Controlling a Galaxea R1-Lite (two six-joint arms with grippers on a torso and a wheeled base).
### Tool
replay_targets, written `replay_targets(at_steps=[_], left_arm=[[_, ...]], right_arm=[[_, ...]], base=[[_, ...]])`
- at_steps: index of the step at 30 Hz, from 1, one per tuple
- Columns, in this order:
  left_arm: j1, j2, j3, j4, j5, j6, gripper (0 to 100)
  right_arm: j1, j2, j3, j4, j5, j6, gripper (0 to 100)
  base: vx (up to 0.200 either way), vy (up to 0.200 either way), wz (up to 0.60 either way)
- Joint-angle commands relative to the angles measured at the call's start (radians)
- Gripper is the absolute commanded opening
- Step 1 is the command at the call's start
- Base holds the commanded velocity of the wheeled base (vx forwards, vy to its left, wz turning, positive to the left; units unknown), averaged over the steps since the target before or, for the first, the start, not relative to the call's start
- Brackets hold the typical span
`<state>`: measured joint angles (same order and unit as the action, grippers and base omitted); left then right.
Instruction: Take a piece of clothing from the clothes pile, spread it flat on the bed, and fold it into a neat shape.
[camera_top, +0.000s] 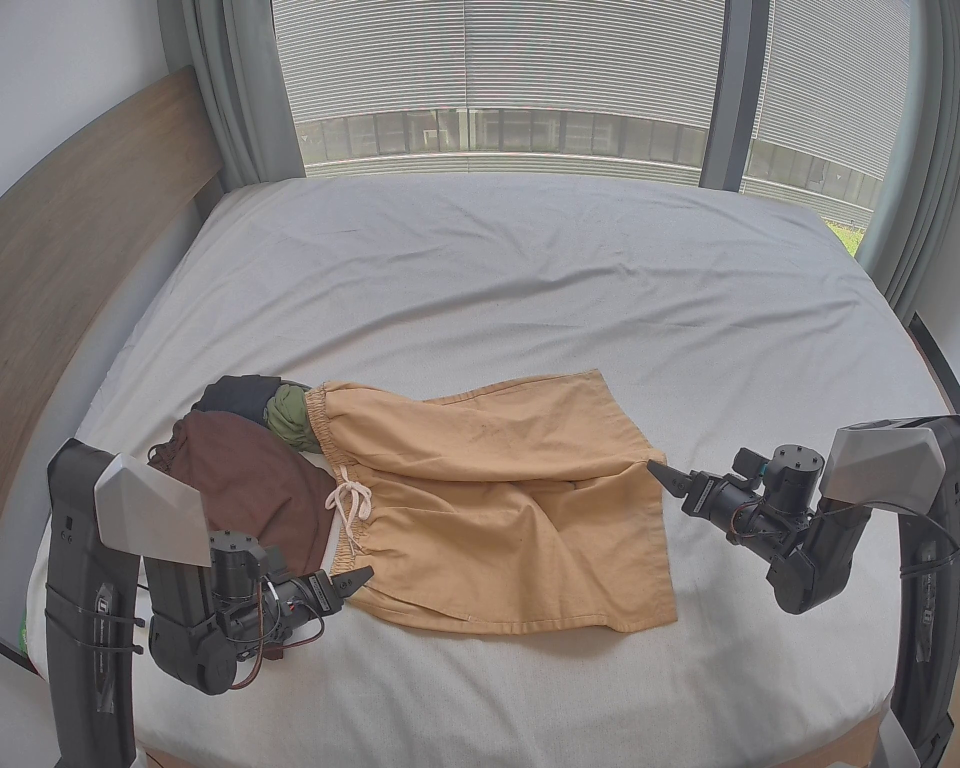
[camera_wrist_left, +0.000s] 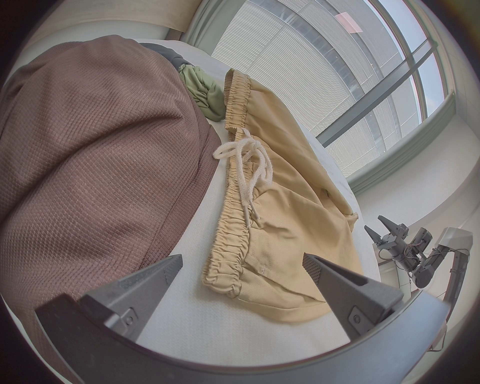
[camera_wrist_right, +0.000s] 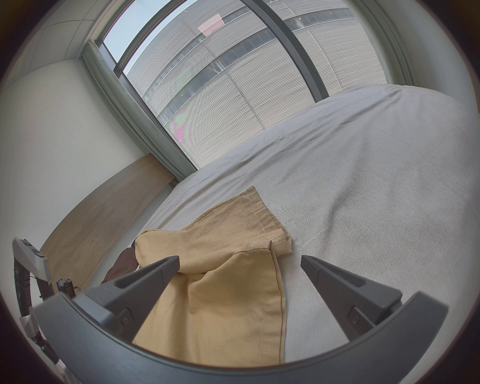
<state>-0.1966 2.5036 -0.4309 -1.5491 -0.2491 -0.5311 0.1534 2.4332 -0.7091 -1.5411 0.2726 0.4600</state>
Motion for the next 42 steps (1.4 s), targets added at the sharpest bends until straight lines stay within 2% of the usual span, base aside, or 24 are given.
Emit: replay_targets(at_steps=[1,3,4,12,17,22,36,42], left_arm=[[0.0,0.015,-0.005,0.0,0.001,0.0,100],[0.0,0.015,-0.005,0.0,0.001,0.0,100],[0.0,0.017,-0.006,0.0,0.002,-0.001,0],[0.002,0.018,-0.016,0.0,-0.001,-0.001,0],[0.003,0.018,-0.012,0.0,0.001,0.0,0],[0.003,0.018,-0.012,0.0,0.001,0.002,0],[0.003,0.021,-0.006,-0.002,0.001,0.003,0],[0.003,0.023,-0.008,-0.002,0.001,0.003,0]], right_arm=[[0.0,0.001,-0.001,-0.001,0.0,0.0,100],[0.0,0.001,-0.001,-0.001,0.0,0.0,100],[0.002,0.001,0.0,-0.001,0.0,0.0,100],[0.002,-0.011,0.048,0.001,0.004,-0.006,100],[0.015,-0.062,0.224,0.009,0.008,-0.043,100],[0.034,-0.057,0.389,0.002,0.024,-0.044,100],[0.058,0.083,0.395,0.002,0.04,-0.038,100],[0.063,0.087,0.396,0.002,0.082,-0.009,100]], base=[[0.0,0.0,0.0],[0.0,0.0,0.0],[0.0,0.0,0.0],[0.0,0.0,0.0],[0.0,0.0,0.0],[0.0,0.0,0.0],[0.0,0.0,0.0],[0.0,0.0,0.0]])
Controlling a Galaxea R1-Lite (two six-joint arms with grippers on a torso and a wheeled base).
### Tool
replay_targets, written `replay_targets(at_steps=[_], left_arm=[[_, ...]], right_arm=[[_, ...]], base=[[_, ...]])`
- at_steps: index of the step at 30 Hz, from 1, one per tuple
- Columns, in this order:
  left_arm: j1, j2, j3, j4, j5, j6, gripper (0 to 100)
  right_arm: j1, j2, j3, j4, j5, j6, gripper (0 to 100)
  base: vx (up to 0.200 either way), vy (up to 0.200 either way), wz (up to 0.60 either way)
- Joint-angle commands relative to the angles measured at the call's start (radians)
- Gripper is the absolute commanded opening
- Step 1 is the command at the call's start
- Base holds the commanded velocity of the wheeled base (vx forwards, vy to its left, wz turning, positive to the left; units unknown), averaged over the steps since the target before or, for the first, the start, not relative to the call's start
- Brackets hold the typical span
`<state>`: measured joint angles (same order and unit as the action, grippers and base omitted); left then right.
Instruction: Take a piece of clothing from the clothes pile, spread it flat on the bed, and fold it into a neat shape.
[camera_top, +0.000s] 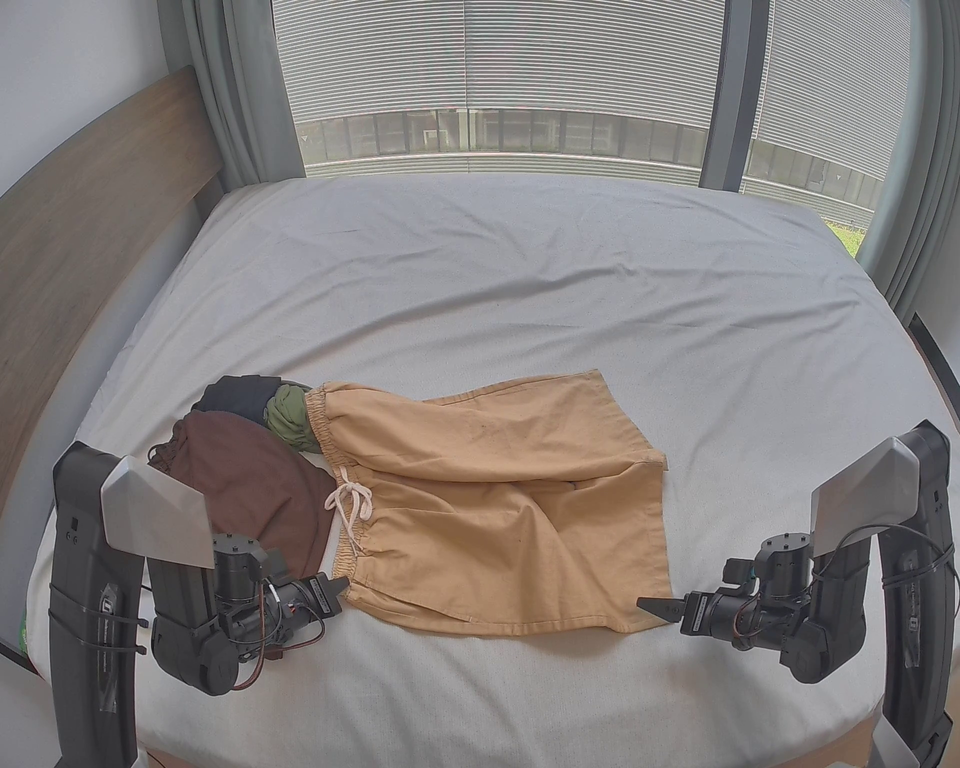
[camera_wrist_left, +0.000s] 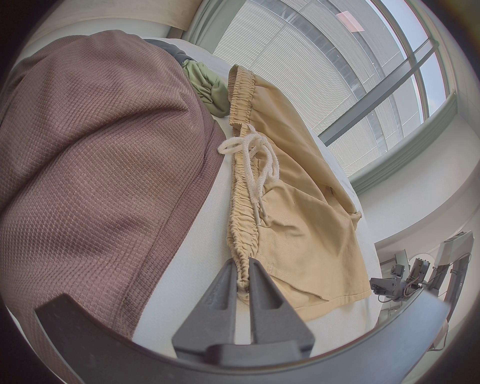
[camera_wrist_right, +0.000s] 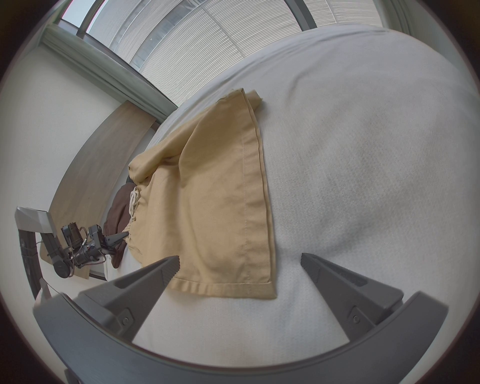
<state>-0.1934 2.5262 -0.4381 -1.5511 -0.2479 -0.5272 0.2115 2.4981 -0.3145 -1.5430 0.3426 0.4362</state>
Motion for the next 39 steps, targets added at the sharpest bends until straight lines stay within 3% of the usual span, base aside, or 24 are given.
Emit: replay_targets(at_steps=[1,5,10,11,28,39], left_arm=[[0.0,0.0,-0.002,0.0,-0.001,0.0,0],[0.0,0.0,-0.001,0.0,-0.001,0.0,0],[0.0,0.0,-0.001,0.0,-0.001,0.001,0],[0.0,0.0,-0.002,0.0,-0.001,0.001,0],[0.002,0.0,0.002,0.0,0.001,0.001,0],[0.005,-0.101,0.131,0.0,-0.011,0.019,0]], right_arm=[[0.011,0.021,0.002,0.004,0.021,0.035,100],[0.032,0.013,0.0,0.003,0.039,0.101,100],[0.037,0.016,-0.003,0.003,0.039,0.105,100],[0.037,0.018,-0.005,0.003,0.039,0.105,0],[0.005,0.002,0.0,0.003,0.036,0.093,0],[-0.003,-0.027,0.069,0.014,0.032,-0.02,0]], base=[[0.0,0.0,0.0],[0.0,0.0,0.0],[0.0,0.0,0.0],[0.0,0.0,0.0],[0.0,0.0,0.0],[0.0,0.0,0.0]])
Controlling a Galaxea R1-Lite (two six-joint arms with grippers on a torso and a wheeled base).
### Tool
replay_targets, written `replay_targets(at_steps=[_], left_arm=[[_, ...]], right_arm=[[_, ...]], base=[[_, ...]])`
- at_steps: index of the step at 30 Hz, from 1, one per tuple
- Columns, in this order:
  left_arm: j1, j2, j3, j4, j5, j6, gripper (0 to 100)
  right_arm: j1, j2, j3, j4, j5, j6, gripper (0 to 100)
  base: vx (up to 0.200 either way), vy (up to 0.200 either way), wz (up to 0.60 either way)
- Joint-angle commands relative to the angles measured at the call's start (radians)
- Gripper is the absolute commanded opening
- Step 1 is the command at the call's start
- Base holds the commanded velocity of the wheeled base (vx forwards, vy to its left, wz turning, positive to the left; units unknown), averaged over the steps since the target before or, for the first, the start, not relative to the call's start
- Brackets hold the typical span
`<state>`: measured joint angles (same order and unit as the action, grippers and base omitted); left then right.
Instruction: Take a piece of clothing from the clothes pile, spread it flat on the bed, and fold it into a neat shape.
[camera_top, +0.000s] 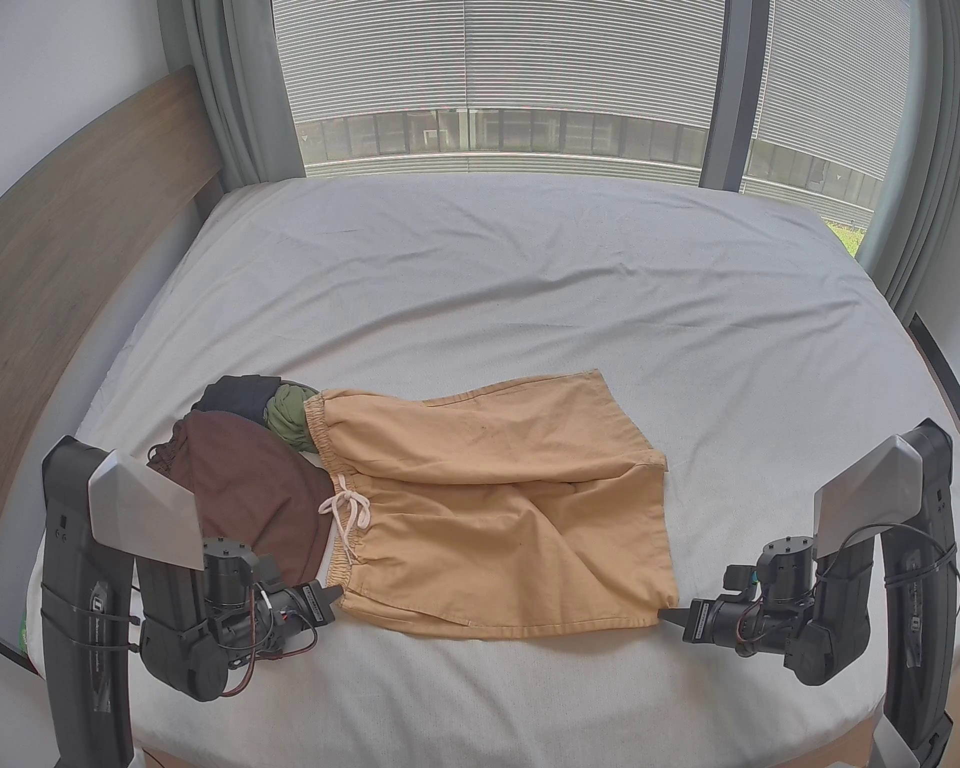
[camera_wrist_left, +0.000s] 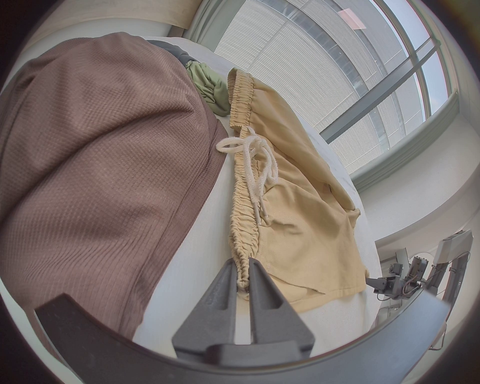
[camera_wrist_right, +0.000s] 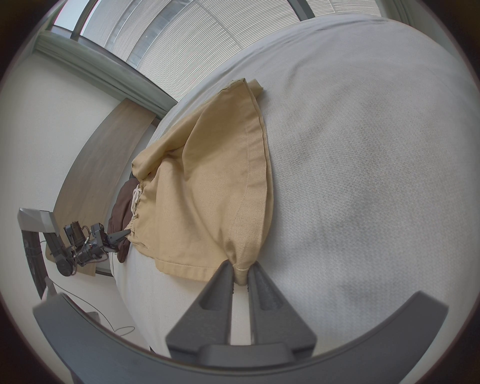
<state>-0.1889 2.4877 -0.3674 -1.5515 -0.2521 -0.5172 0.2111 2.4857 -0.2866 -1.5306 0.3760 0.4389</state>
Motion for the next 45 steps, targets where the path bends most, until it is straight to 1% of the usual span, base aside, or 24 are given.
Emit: replay_targets(at_steps=[1,6,7,8,11,13,22,27,31,45], left_arm=[[0.0,-0.067,0.073,0.001,-0.006,0.023,0],[0.002,-0.084,0.142,0.001,-0.007,0.1,0],[0.002,-0.084,0.142,0.001,-0.007,0.1,0],[0.003,-0.107,0.174,0.001,-0.007,0.109,0],[0.002,-0.148,0.226,0.001,-0.021,0.114,0],[0.002,-0.173,0.254,0.002,-0.038,0.12,0],[0.005,-0.184,0.344,0.002,-0.042,0.19,0],[0.005,-0.179,0.36,0.002,-0.045,0.194,0],[0.005,-0.165,0.354,0.002,-0.062,0.194,0],[0.003,-0.145,0.346,0.001,-0.061,0.194,0]], right_arm=[[-0.004,-0.015,0.056,-0.002,-0.002,-0.032,0],[-0.033,-0.015,0.104,-0.009,-0.002,-0.092,0],[-0.033,-0.015,0.104,-0.009,-0.002,-0.092,0],[-0.042,-0.015,0.124,-0.011,-0.002,-0.114,0],[-0.047,-0.031,0.155,-0.009,-0.002,-0.138,0],[-0.047,-0.045,0.176,-0.009,0.0,-0.143,0],[-0.035,-0.087,0.256,-0.009,-0.002,-0.174,0],[-0.042,-0.084,0.267,-0.011,-0.002,-0.174,0],[-0.042,-0.076,0.265,-0.011,-0.003,-0.174,0],[-0.045,-0.039,0.238,-0.011,-0.003,-0.169,0]], base=[[0.0,0.0,0.0],[0.0,0.0,0.0],[0.0,0.0,0.0],[0.0,0.0,0.0],[0.0,0.0,0.0],[0.0,0.0,0.0],[0.0,0.0,0.0],[0.0,0.0,0.0],[0.0,0.0,0.0],[0.0,0.0,0.0]])
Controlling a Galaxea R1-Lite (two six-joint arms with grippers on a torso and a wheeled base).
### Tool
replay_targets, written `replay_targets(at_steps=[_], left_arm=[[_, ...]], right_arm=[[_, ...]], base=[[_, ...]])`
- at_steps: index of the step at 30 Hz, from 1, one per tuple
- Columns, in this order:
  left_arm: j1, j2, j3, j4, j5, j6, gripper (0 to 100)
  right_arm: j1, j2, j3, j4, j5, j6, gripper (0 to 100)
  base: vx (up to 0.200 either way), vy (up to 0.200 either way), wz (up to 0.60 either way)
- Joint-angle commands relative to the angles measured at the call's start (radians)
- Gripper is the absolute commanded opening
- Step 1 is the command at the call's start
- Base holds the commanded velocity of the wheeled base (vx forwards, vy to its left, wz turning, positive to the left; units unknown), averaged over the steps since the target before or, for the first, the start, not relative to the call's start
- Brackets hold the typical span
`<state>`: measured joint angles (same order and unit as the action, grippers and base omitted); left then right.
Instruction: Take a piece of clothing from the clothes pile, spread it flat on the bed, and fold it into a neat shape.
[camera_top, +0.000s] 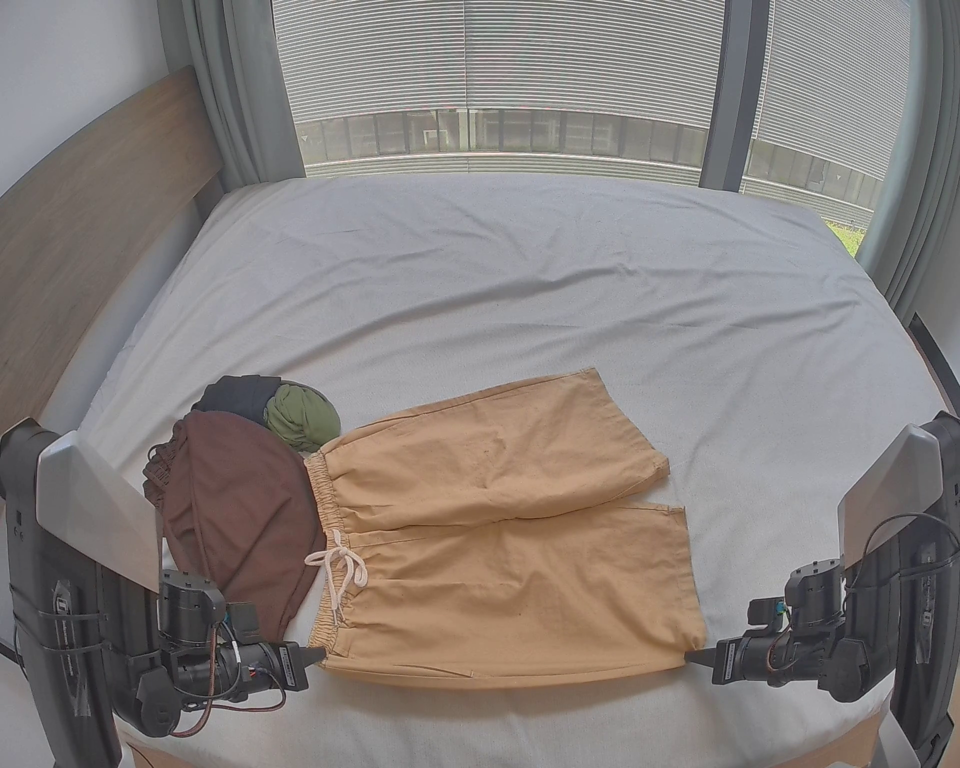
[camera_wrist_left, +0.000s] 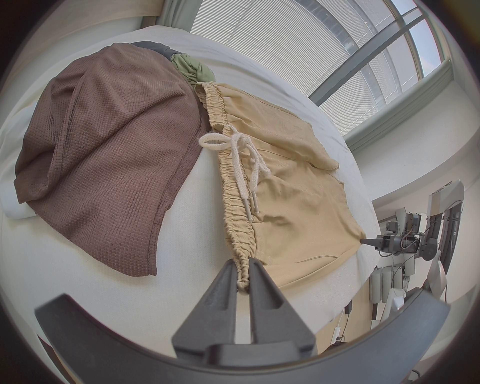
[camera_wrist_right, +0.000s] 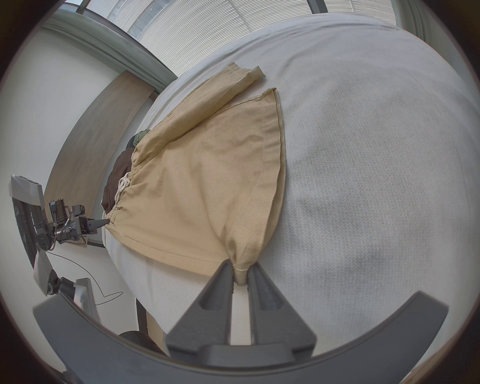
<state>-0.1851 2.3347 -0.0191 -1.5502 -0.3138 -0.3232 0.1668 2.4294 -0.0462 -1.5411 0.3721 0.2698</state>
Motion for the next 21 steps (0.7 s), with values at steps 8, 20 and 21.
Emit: replay_targets(at_steps=[8,20,21], left_arm=[[-0.001,0.014,-0.005,-0.001,0.001,-0.002,0],[-0.001,0.018,-0.007,-0.002,0.001,-0.002,0],[-0.001,0.018,-0.007,-0.002,0.002,-0.002,0]], right_arm=[[-0.001,0.025,0.0,-0.001,0.002,0.002,100],[0.01,0.037,-0.02,0.001,0.011,0.016,100],[0.01,0.039,-0.021,0.001,0.011,0.017,100]], base=[[0.0,0.0,0.0],[0.0,0.0,0.0],[0.0,0.0,0.0]])
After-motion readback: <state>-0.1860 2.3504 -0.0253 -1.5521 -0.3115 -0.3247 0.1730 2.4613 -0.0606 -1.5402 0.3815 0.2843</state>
